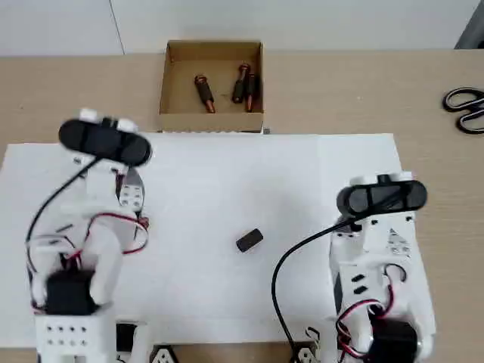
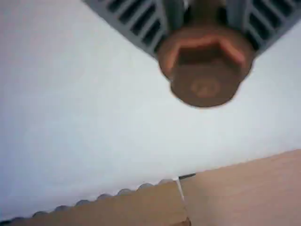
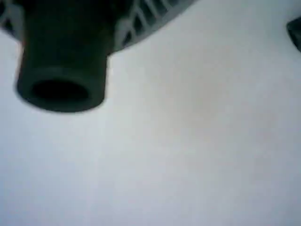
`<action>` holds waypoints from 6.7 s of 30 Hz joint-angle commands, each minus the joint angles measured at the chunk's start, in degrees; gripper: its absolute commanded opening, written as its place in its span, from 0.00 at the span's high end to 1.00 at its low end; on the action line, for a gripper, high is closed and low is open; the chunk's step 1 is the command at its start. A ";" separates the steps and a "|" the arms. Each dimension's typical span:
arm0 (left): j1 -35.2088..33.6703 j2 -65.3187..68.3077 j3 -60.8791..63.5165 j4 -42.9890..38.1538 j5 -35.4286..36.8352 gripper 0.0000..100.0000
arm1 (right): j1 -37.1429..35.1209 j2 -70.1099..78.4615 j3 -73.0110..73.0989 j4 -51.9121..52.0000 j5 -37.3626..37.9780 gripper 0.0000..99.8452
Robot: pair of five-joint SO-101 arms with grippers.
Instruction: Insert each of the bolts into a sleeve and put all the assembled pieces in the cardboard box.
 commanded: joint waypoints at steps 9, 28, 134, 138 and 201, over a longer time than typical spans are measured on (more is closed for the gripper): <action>7.65 -35.52 26.68 -10.73 27.96 0.99 | -18.51 -0.57 11.69 -15.08 -2.55 1.00; 17.23 -33.23 27.03 -10.73 45.27 0.99 | -44.62 -0.66 32.70 -40.92 -2.20 1.00; 22.68 -33.14 23.69 -1.32 31.03 0.88 | -41.36 -0.57 34.20 -50.51 6.24 1.00; 21.27 -33.14 24.66 -1.93 27.60 0.98 | -37.76 -0.57 33.93 -50.51 6.15 1.00; 5.54 -32.79 45.14 -12.75 2.64 0.99 | -22.81 123.21 -88.18 -42.42 3.08 0.87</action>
